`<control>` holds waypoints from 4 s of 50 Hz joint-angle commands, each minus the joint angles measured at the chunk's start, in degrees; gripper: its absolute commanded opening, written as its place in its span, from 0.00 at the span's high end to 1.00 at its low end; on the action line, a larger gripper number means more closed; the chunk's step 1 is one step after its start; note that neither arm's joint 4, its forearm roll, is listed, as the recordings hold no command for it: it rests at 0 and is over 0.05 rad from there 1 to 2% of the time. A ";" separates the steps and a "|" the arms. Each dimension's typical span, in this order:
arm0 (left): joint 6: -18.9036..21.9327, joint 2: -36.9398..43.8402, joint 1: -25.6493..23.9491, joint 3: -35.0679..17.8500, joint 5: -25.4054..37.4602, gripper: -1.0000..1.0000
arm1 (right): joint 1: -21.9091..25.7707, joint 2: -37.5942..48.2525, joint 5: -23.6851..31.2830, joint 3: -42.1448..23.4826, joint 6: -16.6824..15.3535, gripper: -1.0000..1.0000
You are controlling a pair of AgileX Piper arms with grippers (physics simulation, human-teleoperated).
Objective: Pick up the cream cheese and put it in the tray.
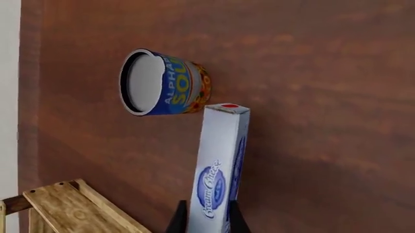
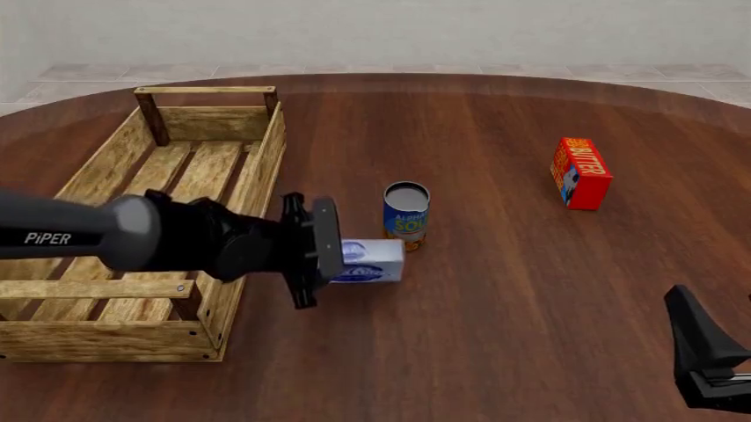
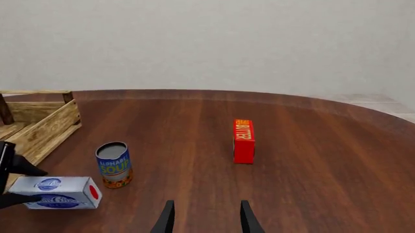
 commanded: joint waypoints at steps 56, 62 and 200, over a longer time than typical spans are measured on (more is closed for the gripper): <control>-24.49 -22.30 -0.75 1.37 6.73 1.00 | 0.25 -0.33 0.27 -0.03 0.16 0.00; -27.64 -23.10 1.33 1.10 6.97 1.00 | 0.21 -0.18 0.09 0.01 0.11 0.00; -20.83 2.78 38.53 -1.45 -3.01 1.00 | 0.48 -0.15 0.32 0.07 0.14 0.00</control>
